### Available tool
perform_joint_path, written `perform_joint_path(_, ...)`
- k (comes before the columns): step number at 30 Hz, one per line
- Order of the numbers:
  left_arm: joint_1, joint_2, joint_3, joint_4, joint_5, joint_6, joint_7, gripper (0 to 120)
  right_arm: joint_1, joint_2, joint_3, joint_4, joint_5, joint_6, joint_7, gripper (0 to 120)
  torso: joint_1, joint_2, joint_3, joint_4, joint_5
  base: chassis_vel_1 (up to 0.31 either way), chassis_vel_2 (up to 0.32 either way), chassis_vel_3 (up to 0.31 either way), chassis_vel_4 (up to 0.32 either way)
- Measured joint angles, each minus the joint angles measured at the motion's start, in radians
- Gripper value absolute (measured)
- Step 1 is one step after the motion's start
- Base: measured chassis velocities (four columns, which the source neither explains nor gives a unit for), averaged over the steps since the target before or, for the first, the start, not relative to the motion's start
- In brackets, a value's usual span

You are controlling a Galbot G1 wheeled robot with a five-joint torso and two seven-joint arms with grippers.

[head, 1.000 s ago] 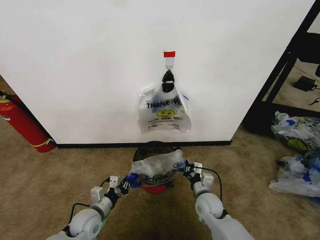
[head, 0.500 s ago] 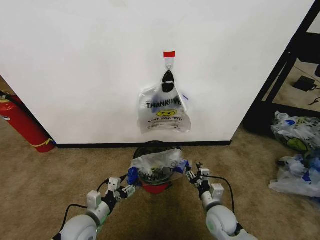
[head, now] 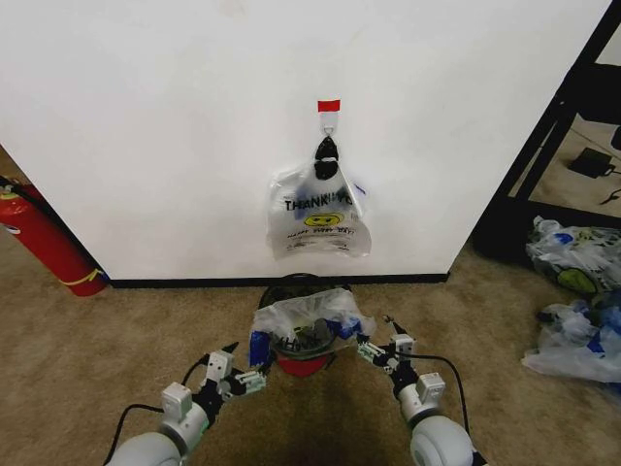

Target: Pick up the garbage bag from the wall and place it over the trash bin.

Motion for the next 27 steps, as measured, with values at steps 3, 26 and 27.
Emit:
perform_joint_path(3, 0.007, 0.01, -0.034, -0.031, -0.025, 0.002, -0.004, 100, 0.007, 0.003, 0.015, -0.025, 0.123, 0.022, -0.088, 100, 0.0, 0.0, 0.0, 0.0, -0.0001, 0.0, 0.0, 0.0, 0.0)
perform_joint_path(26, -0.176, 0.046, 0.044, -0.043, -0.047, 0.1, -0.035, 100, 0.037, -0.029, 0.129, -0.2, 0.203, 0.208, -0.624, 100, 0.0, 0.0, 0.0, -0.0001, -0.0001, 0.0, 0.0, 0.0, 0.0)
perform_joint_path(27, -0.196, 0.057, 0.049, -0.039, -0.049, 0.105, -0.035, 100, 0.035, -0.029, 0.123, -0.194, 0.16, 0.197, -0.568, 100, 0.0, 0.0, 0.0, -0.0002, -0.0005, 0.0, 0.0, 0.0, 0.0)
